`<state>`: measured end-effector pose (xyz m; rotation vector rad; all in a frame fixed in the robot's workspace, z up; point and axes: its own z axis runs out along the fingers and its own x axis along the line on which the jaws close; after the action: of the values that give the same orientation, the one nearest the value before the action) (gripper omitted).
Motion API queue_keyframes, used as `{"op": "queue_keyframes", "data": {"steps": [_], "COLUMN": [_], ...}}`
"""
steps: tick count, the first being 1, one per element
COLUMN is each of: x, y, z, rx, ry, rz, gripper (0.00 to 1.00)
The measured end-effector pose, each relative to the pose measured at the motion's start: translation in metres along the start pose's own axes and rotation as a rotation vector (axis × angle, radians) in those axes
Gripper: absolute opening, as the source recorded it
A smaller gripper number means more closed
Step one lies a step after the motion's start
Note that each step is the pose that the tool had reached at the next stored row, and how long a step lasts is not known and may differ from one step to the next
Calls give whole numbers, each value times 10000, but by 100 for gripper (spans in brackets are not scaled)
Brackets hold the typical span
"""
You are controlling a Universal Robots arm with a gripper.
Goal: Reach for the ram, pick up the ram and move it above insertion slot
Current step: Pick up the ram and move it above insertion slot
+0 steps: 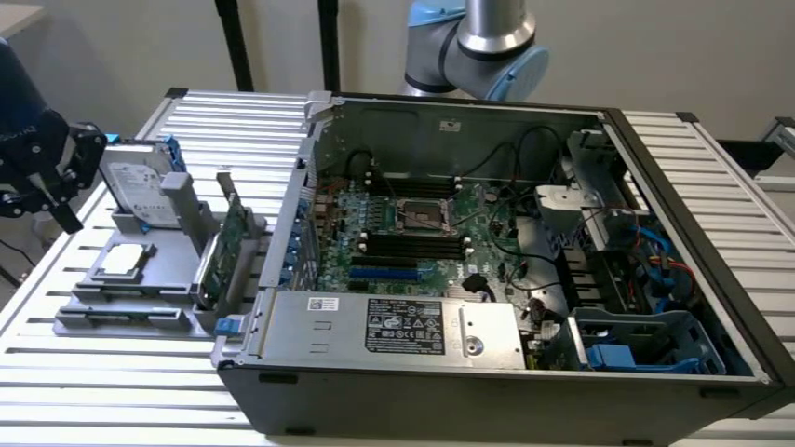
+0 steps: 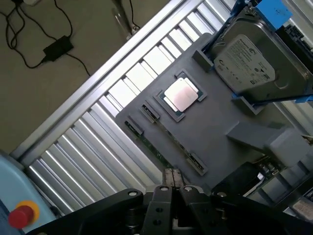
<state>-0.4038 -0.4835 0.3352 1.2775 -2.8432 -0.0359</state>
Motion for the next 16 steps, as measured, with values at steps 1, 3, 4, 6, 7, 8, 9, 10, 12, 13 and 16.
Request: {"op": "queue_keyframes", "data": {"steps": [1, 3, 4, 6, 7, 8, 9, 10, 12, 13, 16], "x": [0, 0, 0, 0, 0, 0, 0, 0, 0, 0, 0], "y": [0, 0, 0, 0, 0, 0, 0, 0, 0, 0, 0], "z": [0, 0, 0, 0, 0, 0, 0, 0, 0, 0, 0], "rx": [4, 12, 16, 26, 30, 35, 40, 46, 56, 61, 79], "ry": [4, 12, 16, 23, 27, 30, 34, 37, 43, 46, 54], "rz": [-179, -538, -720, -1095, -1275, -1454, -1640, -1819, -2179, -2358, -2914], "gripper": [11, 11, 11, 11, 11, 11, 11, 11, 11, 11, 11]}}
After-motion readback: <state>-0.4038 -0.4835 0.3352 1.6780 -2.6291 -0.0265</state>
